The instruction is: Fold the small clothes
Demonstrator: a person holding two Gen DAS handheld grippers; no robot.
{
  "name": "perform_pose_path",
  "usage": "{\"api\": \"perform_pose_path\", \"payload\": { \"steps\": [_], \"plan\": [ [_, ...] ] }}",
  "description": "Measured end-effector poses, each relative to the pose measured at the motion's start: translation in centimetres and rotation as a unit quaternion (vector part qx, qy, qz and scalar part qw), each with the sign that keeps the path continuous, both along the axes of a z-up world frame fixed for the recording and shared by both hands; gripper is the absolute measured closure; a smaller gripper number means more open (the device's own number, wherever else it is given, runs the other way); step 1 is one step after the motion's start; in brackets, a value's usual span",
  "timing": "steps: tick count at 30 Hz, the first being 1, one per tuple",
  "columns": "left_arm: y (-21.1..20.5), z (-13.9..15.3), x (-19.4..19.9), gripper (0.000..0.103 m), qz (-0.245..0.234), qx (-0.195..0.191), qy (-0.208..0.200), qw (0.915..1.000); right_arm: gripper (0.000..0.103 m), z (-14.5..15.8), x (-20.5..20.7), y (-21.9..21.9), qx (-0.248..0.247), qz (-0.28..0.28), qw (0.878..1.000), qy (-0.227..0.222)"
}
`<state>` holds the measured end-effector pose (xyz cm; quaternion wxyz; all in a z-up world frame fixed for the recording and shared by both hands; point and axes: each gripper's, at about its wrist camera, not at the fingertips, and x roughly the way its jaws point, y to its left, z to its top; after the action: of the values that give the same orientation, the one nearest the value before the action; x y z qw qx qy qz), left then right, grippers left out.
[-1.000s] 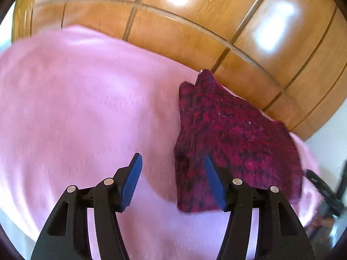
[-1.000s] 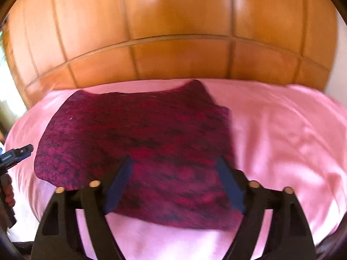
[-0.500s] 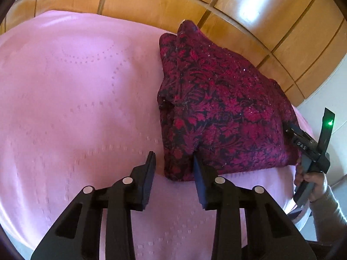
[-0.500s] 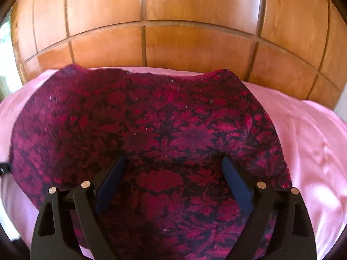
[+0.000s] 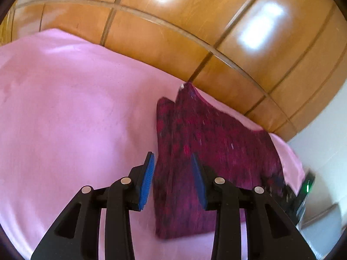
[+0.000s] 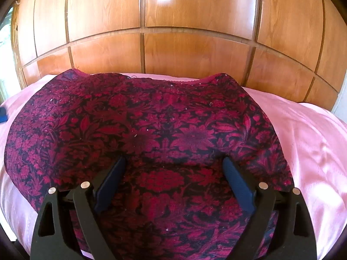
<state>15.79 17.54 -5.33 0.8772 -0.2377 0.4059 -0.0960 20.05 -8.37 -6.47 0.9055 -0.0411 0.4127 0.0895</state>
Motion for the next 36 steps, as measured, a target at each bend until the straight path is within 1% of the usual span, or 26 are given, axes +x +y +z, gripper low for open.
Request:
{"api": "perform_pose_path", "payload": {
  "steps": [4,5,6,7,8,10,11,12,13,14,15,16,17,18,19,21,22,23,25,26,29,33,36],
  "plan": [
    [-0.4,-1.2,3.8,0.069,-0.007,-0.027,0.030,0.9992,0.012,0.0,-0.1,0.0,0.004,0.001,1.000,-0.005],
    [-0.6,-1.6,4.8,0.069,-0.011,-0.039,0.038,0.9985,0.012,-0.1,-0.1,-0.1,0.005,0.001,1.000,-0.007],
    [-0.6,-1.7,5.1,0.069,-0.012,-0.046,0.043,0.9979,0.012,-0.1,-0.2,-0.1,0.006,0.000,1.000,-0.008],
    [-0.9,-1.7,5.8,0.081,-0.012,-0.043,0.043,0.9981,0.012,-0.1,-0.2,-0.1,0.008,0.001,1.000,-0.009],
    [-1.2,-1.6,5.9,0.088,-0.008,-0.024,0.041,0.9988,0.012,-0.2,-0.2,-0.2,0.009,0.001,1.000,-0.010],
    [-2.1,-1.9,6.5,0.090,0.002,0.021,0.045,0.9988,0.012,-0.2,-0.2,-0.3,0.010,0.003,1.000,-0.013],
    [-2.5,-3.0,6.8,0.090,0.006,0.036,0.056,0.9978,0.012,-0.2,-0.3,-0.3,0.012,0.003,1.000,-0.014],
    [-2.8,-4.0,6.8,0.090,0.007,0.048,0.062,0.9969,0.011,-0.2,-0.3,-0.3,0.013,0.003,1.000,-0.014],
    [-2.9,-4.5,6.6,0.090,0.007,0.056,0.059,0.9967,0.011,-0.3,-0.2,-0.4,0.014,0.005,1.000,-0.014],
    [-2.9,-4.8,6.4,0.090,0.010,0.059,0.050,0.9970,0.011,-0.2,-0.3,-0.4,0.013,0.006,1.000,-0.015],
    [-2.7,-4.7,6.4,0.090,0.013,0.057,0.049,0.9971,0.011,-0.2,-0.3,-0.4,0.013,0.006,1.000,-0.015],
    [-2.6,-4.6,6.3,0.088,0.016,0.058,0.051,0.9968,0.011,-0.2,-0.3,-0.5,0.014,0.007,1.000,-0.015],
    [-3.0,-4.0,6.5,0.079,0.025,0.076,0.054,0.9954,0.011,-0.2,-0.3,-0.5,0.015,0.008,1.000,-0.014],
    [-3.4,-3.4,6.2,0.074,0.036,0.100,0.050,0.9931,0.011,-0.1,-0.3,-0.6,0.015,0.008,1.000,-0.014],
    [-4.2,-2.2,5.6,0.068,0.048,0.141,0.035,0.9882,0.011,-0.1,-0.3,-0.6,0.015,0.008,1.000,-0.014],
    [-6.0,-0.6,4.6,0.067,0.050,0.187,0.002,0.9810,0.011,-0.1,-0.3,-0.6,0.015,0.009,1.000,-0.014],
    [-6.6,-0.1,4.1,0.067,0.045,0.197,-0.008,0.9792,0.011,-0.1,-0.3,-0.6,0.015,0.009,1.000,-0.014],
    [-7.7,0.7,3.4,0.061,0.040,0.210,-0.026,0.9766,0.011,-0.1,-0.3,-0.6,0.015,0.009,1.000,-0.014],
    [-9.2,1.8,2.3,0.052,0.033,0.225,-0.054,0.9723,0.011,0.0,-0.3,-0.6,0.012,0.009,1.000,-0.012],
    [-10.3,2.4,1.6,0.052,0.024,0.232,-0.071,0.9697,0.011,0.1,-0.3,-0.5,0.010,0.009,1.000,-0.011],
    [-12.6,3.2,0.7,0.052,0.000,0.254,-0.096,0.9625,0.011,0.7,-0.2,-0.2,0.000,0.009,1.000,-0.006],
    [-14.5,3.6,0.6,0.052,-0.023,0.263,-0.106,0.9588,0.008,2.3,0.4,-0.1,0.002,0.006,1.000,0.011],
    [-15.1,3.3,0.3,0.052,-0.032,0.264,-0.108,0.9579,0.008,3.9,0.9,-0.3,0.013,0.002,1.000,0.007]
  ]
}}
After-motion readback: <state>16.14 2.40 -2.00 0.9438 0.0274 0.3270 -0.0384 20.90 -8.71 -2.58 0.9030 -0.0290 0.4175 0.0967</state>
